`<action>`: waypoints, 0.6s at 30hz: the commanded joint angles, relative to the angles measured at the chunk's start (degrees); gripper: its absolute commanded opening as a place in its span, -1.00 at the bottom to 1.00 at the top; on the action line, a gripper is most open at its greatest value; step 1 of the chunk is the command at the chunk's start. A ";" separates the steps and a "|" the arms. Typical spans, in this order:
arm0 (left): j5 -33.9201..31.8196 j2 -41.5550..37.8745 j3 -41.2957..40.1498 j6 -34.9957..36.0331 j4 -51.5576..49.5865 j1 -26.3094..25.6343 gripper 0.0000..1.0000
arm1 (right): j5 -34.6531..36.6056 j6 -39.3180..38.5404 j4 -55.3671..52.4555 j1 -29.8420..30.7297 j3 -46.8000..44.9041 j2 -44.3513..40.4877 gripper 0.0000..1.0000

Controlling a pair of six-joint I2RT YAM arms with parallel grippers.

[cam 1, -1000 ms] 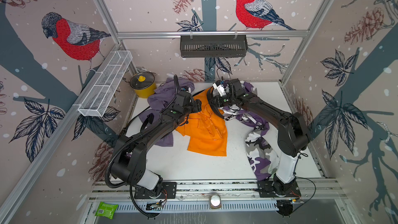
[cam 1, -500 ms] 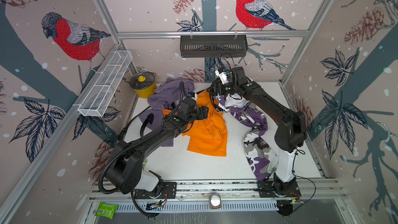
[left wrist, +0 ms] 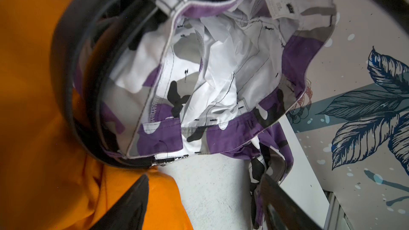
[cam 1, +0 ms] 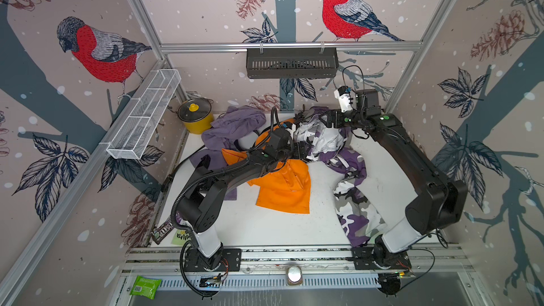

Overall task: Remove the belt from the trousers
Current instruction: Adjust the trousers at the center of the board.

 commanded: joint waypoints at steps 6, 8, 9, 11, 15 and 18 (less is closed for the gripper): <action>-16.77 5.66 9.83 0.58 -10.06 0.17 0.57 | 6.64 -1.93 0.33 -2.75 -6.36 -4.17 0.74; -17.36 6.61 11.13 1.34 -10.51 0.31 0.58 | 7.55 -2.33 0.62 -2.61 -8.94 -4.87 0.76; -17.50 7.56 12.22 1.85 -11.06 0.36 0.59 | 7.45 -2.47 1.20 -2.56 -10.46 -4.71 0.77; -18.32 10.71 15.22 1.93 -13.81 0.53 0.60 | 8.90 -2.79 2.15 -2.47 -12.81 -3.32 0.78; -16.16 16.01 19.68 1.93 -15.02 1.53 0.45 | 18.56 -2.63 2.05 -2.79 -13.91 1.53 0.70; -15.76 16.44 21.27 2.58 -13.54 2.02 -0.19 | 17.05 -1.67 6.31 -4.99 -16.00 3.86 0.16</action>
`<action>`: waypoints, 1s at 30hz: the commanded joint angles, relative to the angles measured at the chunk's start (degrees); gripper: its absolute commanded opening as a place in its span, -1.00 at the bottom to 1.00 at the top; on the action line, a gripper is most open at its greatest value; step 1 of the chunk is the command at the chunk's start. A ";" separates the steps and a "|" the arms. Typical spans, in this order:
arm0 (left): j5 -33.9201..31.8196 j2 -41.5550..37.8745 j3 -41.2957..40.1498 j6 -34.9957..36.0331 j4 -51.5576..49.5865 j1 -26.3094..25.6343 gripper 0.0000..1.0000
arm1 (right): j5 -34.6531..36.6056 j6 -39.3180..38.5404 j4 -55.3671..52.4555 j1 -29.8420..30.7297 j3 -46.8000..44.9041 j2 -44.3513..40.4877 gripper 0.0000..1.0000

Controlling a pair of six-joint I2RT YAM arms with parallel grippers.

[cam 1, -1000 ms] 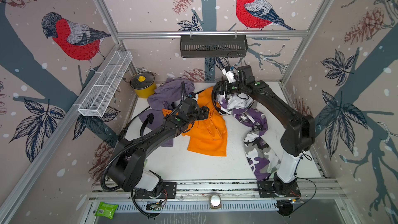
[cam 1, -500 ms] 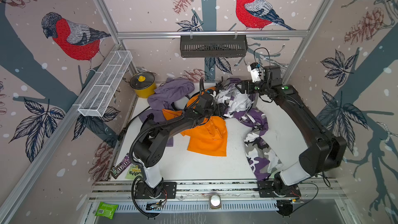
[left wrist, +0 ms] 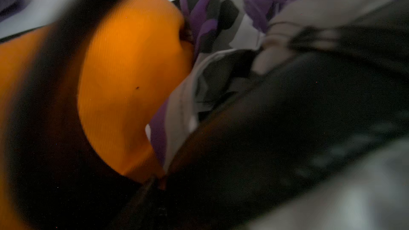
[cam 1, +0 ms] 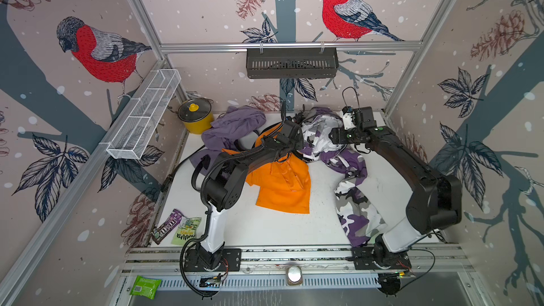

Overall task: Remove the belt from the trousers
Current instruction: Adjust the trousers at the center of the board.

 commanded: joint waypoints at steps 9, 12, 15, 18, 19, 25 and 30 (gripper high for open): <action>-2.32 1.97 26.75 14.52 2.94 4.11 -1.00 | -1.44 2.34 7.97 -4.33 8.48 0.63 -1.00; -2.57 7.03 46.55 20.78 -2.27 4.23 -1.00 | -9.06 5.60 9.09 -5.83 10.52 -2.75 -1.00; -1.65 12.31 65.02 25.90 -4.14 3.89 -1.00 | -16.86 10.21 12.82 -4.53 7.92 -7.90 -1.00; 0.29 10.33 65.46 28.67 2.39 3.39 -1.00 | -17.88 13.48 17.15 1.28 1.35 -12.30 -1.00; 1.19 8.65 62.92 29.03 4.93 3.16 -1.00 | -19.36 15.77 18.75 2.85 -1.96 -13.35 -1.00; 12.51 6.47 56.17 32.81 5.70 -0.73 -1.00 | -19.30 29.82 35.70 13.03 -25.57 -17.12 -1.00; 19.79 11.64 55.17 32.56 -0.23 -2.59 -1.00 | -14.05 29.21 27.17 12.16 -30.08 -21.68 -0.33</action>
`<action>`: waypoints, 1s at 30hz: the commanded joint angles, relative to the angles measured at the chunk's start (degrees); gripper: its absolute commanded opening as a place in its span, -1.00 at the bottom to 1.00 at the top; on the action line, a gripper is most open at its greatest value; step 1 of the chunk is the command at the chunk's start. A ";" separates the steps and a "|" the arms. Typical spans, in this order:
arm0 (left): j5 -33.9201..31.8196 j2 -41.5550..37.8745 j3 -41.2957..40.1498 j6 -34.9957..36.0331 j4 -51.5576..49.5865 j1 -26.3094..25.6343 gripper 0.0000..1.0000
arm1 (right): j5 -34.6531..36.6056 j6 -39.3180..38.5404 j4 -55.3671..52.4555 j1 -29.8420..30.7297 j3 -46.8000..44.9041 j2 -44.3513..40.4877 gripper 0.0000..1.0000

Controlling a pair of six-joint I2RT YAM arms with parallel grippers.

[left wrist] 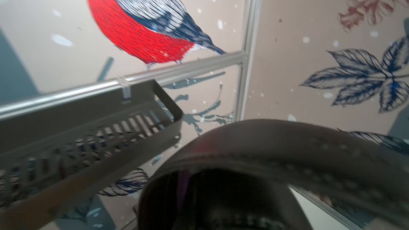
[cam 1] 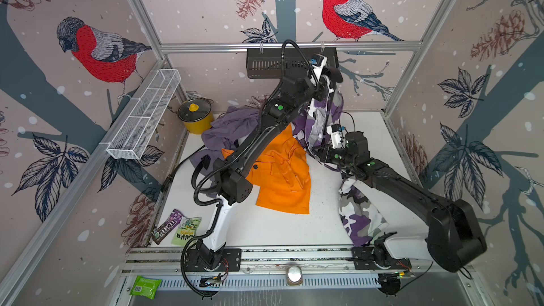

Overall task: Remove the belt from the trousers
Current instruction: Adjust the trousers at the center of the board.

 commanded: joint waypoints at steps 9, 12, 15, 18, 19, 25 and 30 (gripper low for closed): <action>10.49 5.61 -7.32 4.70 0.07 -1.66 -1.00 | 12.64 -1.97 -25.69 -12.13 -0.40 -26.71 0.72; 11.00 6.54 -6.63 6.13 -0.56 -3.04 -1.00 | 14.68 -7.80 -29.09 -15.76 3.54 -24.53 0.80; 11.09 6.60 -5.62 7.07 -1.59 -3.88 -1.00 | 15.57 -12.30 -27.63 -17.28 6.28 -20.57 0.84; 11.00 5.77 -5.56 8.39 -3.11 -4.66 -1.00 | 15.43 -16.03 -25.84 -17.73 9.75 -16.07 0.86; 11.06 5.54 -5.54 8.90 -3.58 -4.93 -1.00 | 14.88 -17.13 -25.48 -17.68 11.05 -14.34 0.86; 10.26 5.69 -4.52 10.89 -6.38 -6.65 -1.00 | 12.92 -19.87 -23.06 -15.64 15.18 -8.25 0.87; 10.03 5.71 -3.63 10.20 -7.60 -6.66 -1.00 | 20.24 -21.03 -23.14 -12.59 12.38 -6.08 0.76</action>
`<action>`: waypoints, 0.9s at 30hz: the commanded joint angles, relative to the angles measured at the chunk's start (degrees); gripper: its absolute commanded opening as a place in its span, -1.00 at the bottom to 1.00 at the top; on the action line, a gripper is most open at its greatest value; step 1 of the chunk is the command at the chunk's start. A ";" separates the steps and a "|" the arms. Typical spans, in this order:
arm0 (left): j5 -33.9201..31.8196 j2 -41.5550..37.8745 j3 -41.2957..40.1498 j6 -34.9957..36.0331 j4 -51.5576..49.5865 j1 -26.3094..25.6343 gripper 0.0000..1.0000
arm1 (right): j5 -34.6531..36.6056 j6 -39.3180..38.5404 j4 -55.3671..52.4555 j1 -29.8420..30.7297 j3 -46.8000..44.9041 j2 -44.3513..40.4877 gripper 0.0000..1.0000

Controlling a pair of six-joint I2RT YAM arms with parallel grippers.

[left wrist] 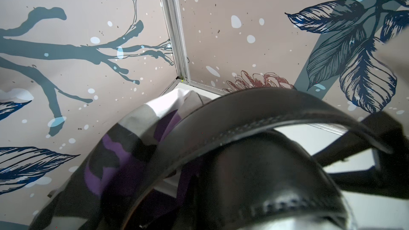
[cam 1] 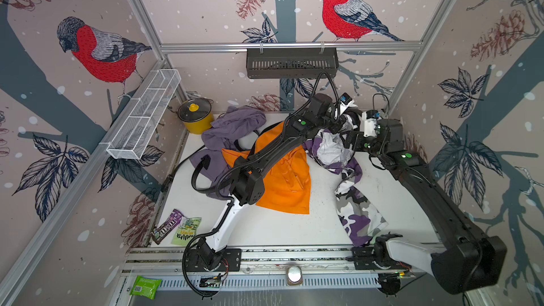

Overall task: Remove the belt from the trousers
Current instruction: Adjust the trousers at the center of the board.

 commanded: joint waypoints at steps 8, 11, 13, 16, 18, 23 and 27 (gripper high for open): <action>4.30 -5.90 -6.90 -2.53 -0.42 -0.30 0.12 | 1.52 9.33 11.47 -13.09 -15.55 -4.78 -0.96; 2.31 -12.20 -14.96 -6.57 0.57 -0.10 0.56 | -3.52 11.57 14.57 -18.05 -20.85 -6.55 -0.98; 1.24 -19.83 -27.88 -8.91 8.54 -0.06 0.71 | -6.58 11.52 13.05 -20.90 -21.25 -6.05 -1.00; 1.98 -29.68 -46.91 -11.13 23.93 0.01 0.93 | -9.28 11.08 12.57 -22.97 -21.66 -5.48 -0.99; 1.46 -31.35 -52.41 -12.89 26.66 -0.01 1.00 | -9.68 11.00 12.90 -23.29 -21.95 -5.64 -1.00; 0.20 -24.94 -53.15 -19.28 24.12 -0.66 1.00 | -10.69 11.45 13.23 -23.37 -22.21 -5.98 -1.00; -5.91 -18.71 -52.25 -21.60 27.41 -0.72 1.00 | -11.09 11.83 13.14 -23.37 -22.24 -7.15 -1.00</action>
